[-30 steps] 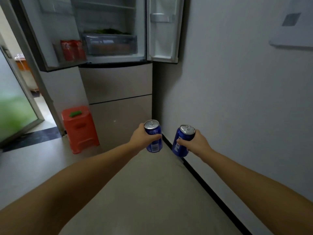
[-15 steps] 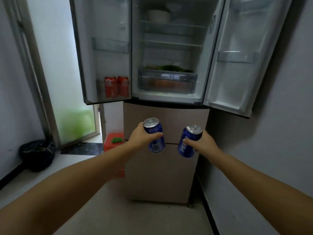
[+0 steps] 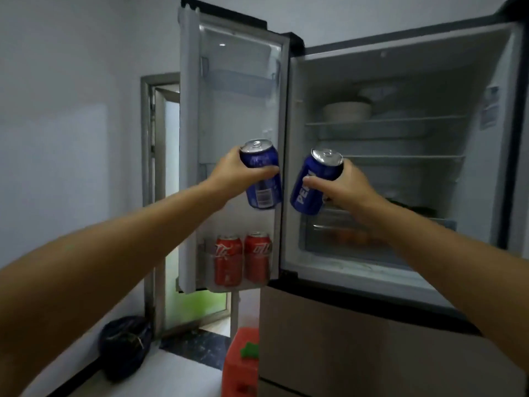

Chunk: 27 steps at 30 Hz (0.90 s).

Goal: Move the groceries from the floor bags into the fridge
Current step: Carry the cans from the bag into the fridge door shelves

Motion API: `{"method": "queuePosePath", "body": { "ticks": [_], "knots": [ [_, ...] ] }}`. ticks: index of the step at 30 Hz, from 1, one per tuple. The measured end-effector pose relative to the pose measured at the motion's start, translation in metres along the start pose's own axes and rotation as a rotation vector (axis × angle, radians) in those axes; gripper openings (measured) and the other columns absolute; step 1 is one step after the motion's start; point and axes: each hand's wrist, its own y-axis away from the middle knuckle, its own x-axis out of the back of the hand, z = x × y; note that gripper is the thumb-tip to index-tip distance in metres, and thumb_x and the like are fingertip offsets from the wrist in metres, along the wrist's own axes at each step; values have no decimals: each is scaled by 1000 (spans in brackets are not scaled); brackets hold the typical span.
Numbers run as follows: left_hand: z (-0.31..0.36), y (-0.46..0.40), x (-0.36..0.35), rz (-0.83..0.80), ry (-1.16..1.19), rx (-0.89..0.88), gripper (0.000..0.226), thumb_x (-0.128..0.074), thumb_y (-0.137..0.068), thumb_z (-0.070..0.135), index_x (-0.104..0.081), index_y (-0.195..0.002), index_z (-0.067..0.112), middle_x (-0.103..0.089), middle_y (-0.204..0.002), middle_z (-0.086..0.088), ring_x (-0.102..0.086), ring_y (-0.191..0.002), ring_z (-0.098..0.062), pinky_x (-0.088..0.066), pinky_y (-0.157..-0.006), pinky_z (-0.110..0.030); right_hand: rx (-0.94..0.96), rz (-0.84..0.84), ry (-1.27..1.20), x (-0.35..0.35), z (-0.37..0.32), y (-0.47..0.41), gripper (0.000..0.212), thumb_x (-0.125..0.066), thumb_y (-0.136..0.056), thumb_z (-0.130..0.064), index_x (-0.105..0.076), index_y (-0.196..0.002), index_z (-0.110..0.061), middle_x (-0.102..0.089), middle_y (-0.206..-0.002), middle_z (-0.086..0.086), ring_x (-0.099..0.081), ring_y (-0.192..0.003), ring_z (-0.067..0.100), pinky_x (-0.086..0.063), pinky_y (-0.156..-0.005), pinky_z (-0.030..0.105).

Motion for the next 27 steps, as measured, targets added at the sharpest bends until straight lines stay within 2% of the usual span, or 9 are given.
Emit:
{"method": "queuePosePath", "body": {
  "ticks": [4, 8, 11, 13, 16, 18, 20, 24, 27],
  "knots": [
    [21, -66, 28, 172, -96, -85, 60, -81, -68, 29, -54, -121, 17, -65, -106, 3, -62, -95, -11, -51, -76, -24, 190, -16, -19, -12, -25, -86, 61, -82, -65, -33, -56, -118, -15, -66, -112, 3, -64, -103, 19, -55, -88, 43],
    [20, -115, 47, 325, -218, -84, 81, -80, -48, 47, -56, -119, 18, -68, -108, 1, -64, -100, -16, -55, -82, -32, 251, -48, -95, -41, -26, -148, 68, -82, -63, -38, -55, -121, -16, -66, -114, 2, -63, -105, 20, -56, -88, 43],
    [4, -132, 53, 308, -325, 5, 59, -82, -60, 40, -62, -111, 18, -70, -100, -1, -66, -94, -18, -56, -81, -33, 223, -147, -121, -69, -10, -171, 45, -79, -70, -36, -57, -106, -22, -66, -105, -1, -63, -98, 19, -57, -82, 40],
    [-7, -137, 51, 260, -378, 89, 41, -80, -69, 37, -65, -101, 16, -70, -92, -3, -67, -89, -21, -57, -77, -34, 214, -224, -115, -84, 3, -180, 31, -76, -76, -34, -57, -100, -25, -67, -98, 0, -63, -87, 15, -54, -69, 29],
    [-22, -138, 49, 196, -446, 204, 37, -75, -74, 41, -62, -98, 16, -69, -92, -6, -68, -86, -22, -58, -75, -33, 189, -318, -57, -101, 19, -184, 37, -71, -80, -44, -63, -100, -14, -68, -91, 3, -63, -75, 13, -50, -57, 24],
    [-27, -137, 48, 186, -478, 255, 39, -74, -75, 45, -63, -97, 15, -70, -91, -7, -69, -82, -22, -58, -73, -32, 185, -370, -29, -108, 23, -185, 53, -68, -78, -53, -66, -103, -6, -72, -93, 9, -68, -82, 21, -58, -71, 36],
    [-31, -135, 48, 173, -503, 289, 45, -73, -75, 49, -64, -100, 13, -71, -90, -6, -69, -80, -21, -57, -68, -30, 201, -403, -15, -112, 26, -186, 62, -66, -75, -60, -68, -103, -4, -73, -93, 12, -69, -87, 26, -56, -82, 43],
    [-36, -129, 48, 176, -520, 316, 44, -68, -79, 51, -63, -104, 16, -68, -85, 1, -65, -75, -13, -52, -61, -22, 201, -461, 11, -113, 24, -187, 66, -63, -77, -61, -65, -107, -3, -72, -99, 15, -68, -93, 30, -55, -87, 45],
    [-38, -125, 45, 155, -490, 300, 40, -66, -83, 45, -59, -110, 16, -68, -89, 2, -66, -79, -11, -50, -59, -19, 244, -506, 1, -114, 24, -185, 55, -60, -84, -54, -63, -109, -5, -71, -100, 14, -68, -93, 29, -55, -86, 44]
  ]
}}
